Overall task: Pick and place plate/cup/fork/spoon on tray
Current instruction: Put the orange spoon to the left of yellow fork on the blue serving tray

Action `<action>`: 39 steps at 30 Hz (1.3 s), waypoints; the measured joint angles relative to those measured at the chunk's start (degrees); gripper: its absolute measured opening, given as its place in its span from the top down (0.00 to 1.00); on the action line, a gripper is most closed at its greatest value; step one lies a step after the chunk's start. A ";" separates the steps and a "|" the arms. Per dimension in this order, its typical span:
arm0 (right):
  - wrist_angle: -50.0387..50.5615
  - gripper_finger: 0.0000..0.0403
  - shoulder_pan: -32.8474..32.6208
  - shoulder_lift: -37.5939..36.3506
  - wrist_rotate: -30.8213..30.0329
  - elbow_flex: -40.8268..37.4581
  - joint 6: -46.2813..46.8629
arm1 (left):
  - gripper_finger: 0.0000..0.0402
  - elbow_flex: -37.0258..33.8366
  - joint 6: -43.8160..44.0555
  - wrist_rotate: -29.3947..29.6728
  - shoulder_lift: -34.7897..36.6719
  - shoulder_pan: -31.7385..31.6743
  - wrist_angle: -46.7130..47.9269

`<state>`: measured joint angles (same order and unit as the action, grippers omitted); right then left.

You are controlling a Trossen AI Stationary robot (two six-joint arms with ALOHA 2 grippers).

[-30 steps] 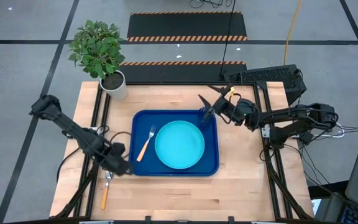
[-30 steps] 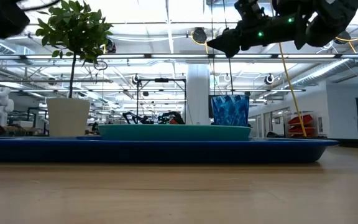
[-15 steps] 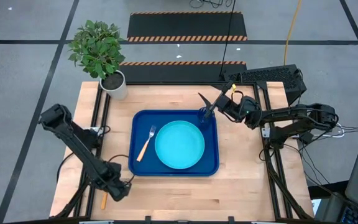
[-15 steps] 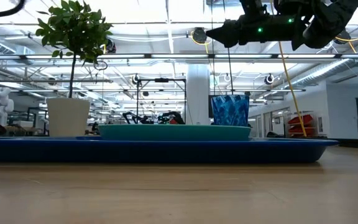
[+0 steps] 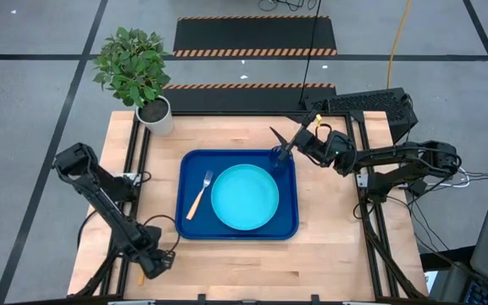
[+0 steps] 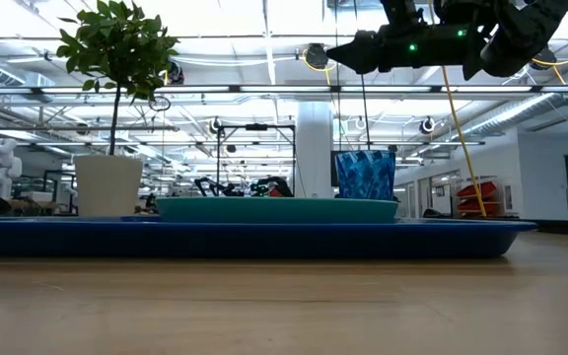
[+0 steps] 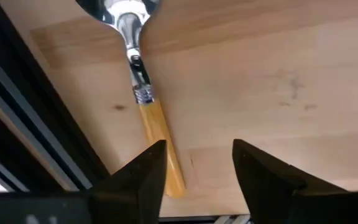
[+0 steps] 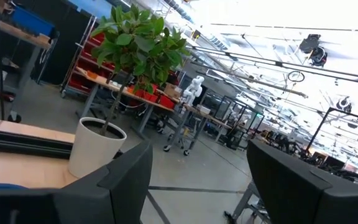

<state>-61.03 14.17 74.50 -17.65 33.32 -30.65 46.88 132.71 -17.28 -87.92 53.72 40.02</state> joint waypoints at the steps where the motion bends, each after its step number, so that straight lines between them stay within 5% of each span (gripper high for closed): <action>1: 0.01 0.37 -0.02 0.00 0.01 0.00 0.00 | 0.54 -0.76 0.05 -0.05 0.06 -0.16 -0.65; 21: 0.02 0.37 -0.02 0.00 0.04 0.00 -0.44 | 0.54 -1.11 -0.76 -5.38 -0.02 0.91 1.13; 30: -0.11 0.37 -0.02 0.00 0.08 0.00 -0.81 | 0.75 2.53 -8.02 -17.38 0.18 -1.39 11.52; 39: -0.01 0.37 -0.02 -0.02 0.00 0.04 -1.70 | 0.81 2.42 -10.94 -6.96 0.22 -1.42 8.62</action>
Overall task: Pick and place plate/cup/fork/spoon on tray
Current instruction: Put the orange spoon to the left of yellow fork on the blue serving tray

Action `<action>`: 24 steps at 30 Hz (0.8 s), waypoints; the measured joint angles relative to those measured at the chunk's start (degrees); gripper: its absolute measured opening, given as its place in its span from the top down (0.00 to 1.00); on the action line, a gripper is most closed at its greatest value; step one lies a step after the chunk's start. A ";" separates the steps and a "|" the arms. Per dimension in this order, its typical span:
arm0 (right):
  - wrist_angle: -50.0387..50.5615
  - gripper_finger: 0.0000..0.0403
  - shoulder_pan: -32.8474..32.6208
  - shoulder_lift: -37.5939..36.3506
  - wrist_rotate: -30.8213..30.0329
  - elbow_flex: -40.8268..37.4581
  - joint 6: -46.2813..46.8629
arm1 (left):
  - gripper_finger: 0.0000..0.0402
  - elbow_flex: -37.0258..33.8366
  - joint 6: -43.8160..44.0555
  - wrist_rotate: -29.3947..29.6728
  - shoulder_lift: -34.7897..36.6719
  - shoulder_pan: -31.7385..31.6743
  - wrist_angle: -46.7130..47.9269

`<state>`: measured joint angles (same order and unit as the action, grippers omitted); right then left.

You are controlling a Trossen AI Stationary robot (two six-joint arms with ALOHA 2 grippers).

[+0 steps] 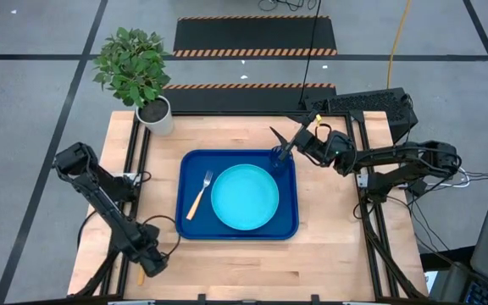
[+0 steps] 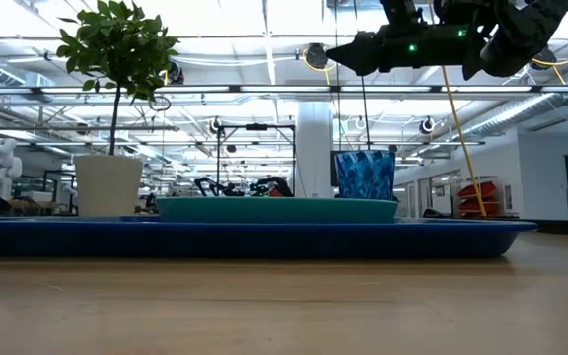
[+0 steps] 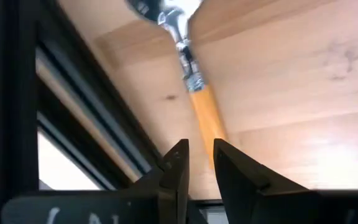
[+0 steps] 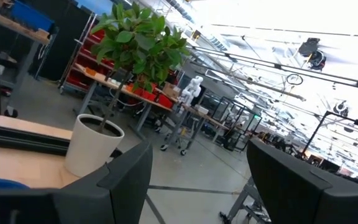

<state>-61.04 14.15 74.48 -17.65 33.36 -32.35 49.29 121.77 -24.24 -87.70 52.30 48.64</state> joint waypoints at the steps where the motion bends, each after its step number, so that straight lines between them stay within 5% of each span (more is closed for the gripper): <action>1: 0.05 0.37 0.00 0.00 0.00 0.00 -0.02 | 0.81 -0.02 0.43 0.89 -0.19 0.28 -0.12; 12: 0.24 0.37 0.00 0.00 0.00 0.00 0.17 | 0.79 -0.28 -4.89 -1.92 -7.87 0.97 -2.93; 24: 0.22 0.37 0.00 0.00 0.00 0.00 0.19 | 0.42 -0.48 -4.02 1.80 -8.22 0.37 -2.74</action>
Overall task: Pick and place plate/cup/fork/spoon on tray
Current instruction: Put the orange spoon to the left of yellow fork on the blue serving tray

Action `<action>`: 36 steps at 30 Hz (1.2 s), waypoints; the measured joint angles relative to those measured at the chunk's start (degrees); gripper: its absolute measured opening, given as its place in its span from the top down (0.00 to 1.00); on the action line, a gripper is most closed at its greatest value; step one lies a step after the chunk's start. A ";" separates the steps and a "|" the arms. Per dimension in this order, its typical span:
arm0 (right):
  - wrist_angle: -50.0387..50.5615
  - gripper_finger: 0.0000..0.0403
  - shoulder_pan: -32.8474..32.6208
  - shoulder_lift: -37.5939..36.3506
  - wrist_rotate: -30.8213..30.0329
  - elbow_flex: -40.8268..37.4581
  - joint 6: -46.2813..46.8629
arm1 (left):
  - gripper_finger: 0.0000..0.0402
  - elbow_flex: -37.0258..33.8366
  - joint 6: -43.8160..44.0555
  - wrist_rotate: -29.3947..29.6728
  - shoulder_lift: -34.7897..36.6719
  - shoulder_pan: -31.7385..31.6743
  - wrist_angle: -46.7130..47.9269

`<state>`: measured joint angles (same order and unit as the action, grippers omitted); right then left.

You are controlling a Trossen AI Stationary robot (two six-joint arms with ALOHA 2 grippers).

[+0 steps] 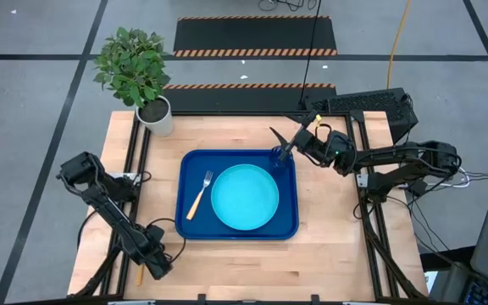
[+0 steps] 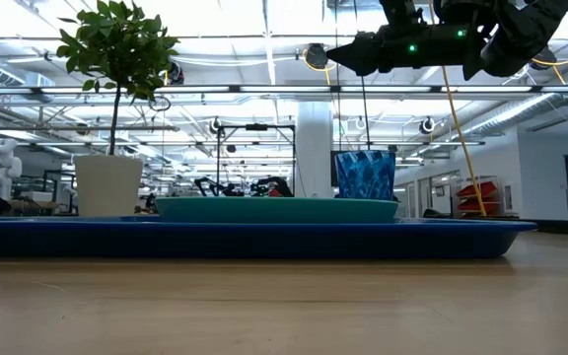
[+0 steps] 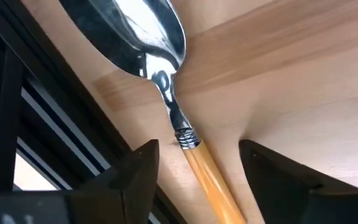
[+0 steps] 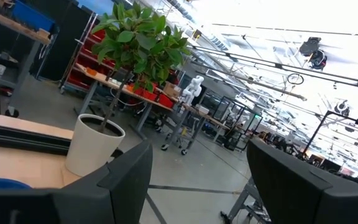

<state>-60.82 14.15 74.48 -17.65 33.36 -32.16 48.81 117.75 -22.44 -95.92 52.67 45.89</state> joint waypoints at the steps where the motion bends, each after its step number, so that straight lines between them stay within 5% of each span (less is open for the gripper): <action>1: 0.00 0.37 0.00 0.00 0.00 0.00 0.00 | 0.41 -0.11 0.16 0.49 0.00 0.02 -0.28; 6: 0.02 0.37 0.00 0.00 0.00 0.00 0.00 | 0.44 -2.02 0.20 1.69 0.29 -0.05 -4.22; 23: 0.22 0.37 0.00 0.00 0.02 -0.04 0.44 | 0.90 -2.44 2.95 7.85 0.51 -0.62 -6.21; 36: -0.22 0.37 0.00 -0.02 0.02 -0.04 0.15 | 0.90 -2.64 0.00 15.28 11.56 -6.85 -1.01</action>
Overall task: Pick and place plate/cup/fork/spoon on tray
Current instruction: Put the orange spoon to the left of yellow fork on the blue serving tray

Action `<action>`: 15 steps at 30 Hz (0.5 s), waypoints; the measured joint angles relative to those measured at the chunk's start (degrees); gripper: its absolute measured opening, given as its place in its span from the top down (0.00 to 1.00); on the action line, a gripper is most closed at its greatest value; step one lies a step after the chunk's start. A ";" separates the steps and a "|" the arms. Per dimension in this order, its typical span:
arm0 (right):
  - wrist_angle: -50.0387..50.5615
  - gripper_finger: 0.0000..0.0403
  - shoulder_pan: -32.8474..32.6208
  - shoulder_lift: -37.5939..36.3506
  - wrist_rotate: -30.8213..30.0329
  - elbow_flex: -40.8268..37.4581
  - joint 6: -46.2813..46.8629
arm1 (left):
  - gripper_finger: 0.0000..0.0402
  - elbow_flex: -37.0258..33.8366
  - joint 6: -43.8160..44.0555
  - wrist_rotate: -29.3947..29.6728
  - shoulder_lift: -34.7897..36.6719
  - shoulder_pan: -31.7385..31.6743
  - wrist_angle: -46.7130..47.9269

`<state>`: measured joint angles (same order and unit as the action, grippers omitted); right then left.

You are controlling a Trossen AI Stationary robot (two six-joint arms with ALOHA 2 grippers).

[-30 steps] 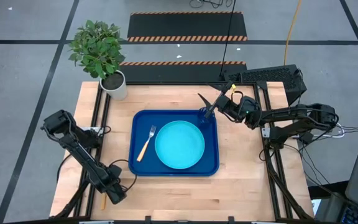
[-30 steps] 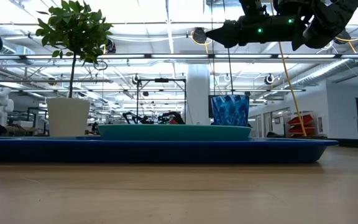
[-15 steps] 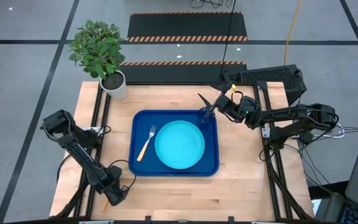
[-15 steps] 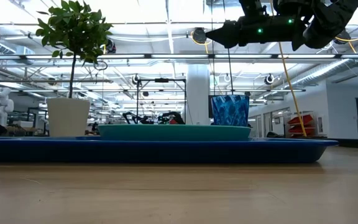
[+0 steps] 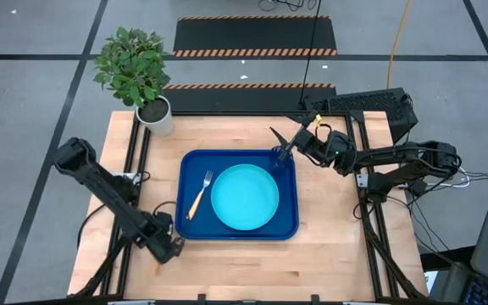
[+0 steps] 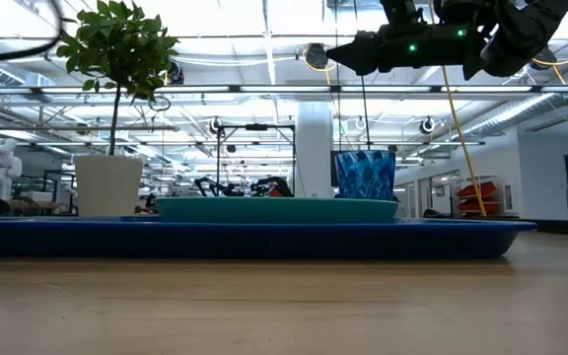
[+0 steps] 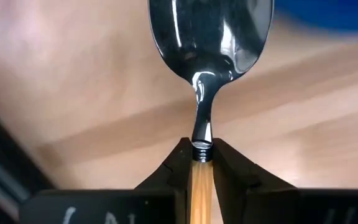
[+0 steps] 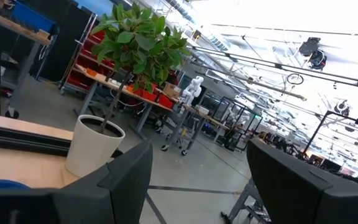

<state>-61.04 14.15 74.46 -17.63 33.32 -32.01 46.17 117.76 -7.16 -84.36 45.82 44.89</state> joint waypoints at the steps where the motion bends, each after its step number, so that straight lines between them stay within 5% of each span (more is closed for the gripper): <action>1: 0.00 0.37 0.00 0.00 0.00 0.00 -0.09 | 0.90 0.00 -0.81 0.24 0.76 -1.04 0.43; 15: 0.90 0.37 0.00 0.00 0.00 0.00 -0.26 | 0.90 0.17 -14.00 3.89 8.37 -18.23 12.83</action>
<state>-60.14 14.15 74.46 -17.63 33.32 -32.27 46.35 103.76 -3.27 -75.99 27.58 57.71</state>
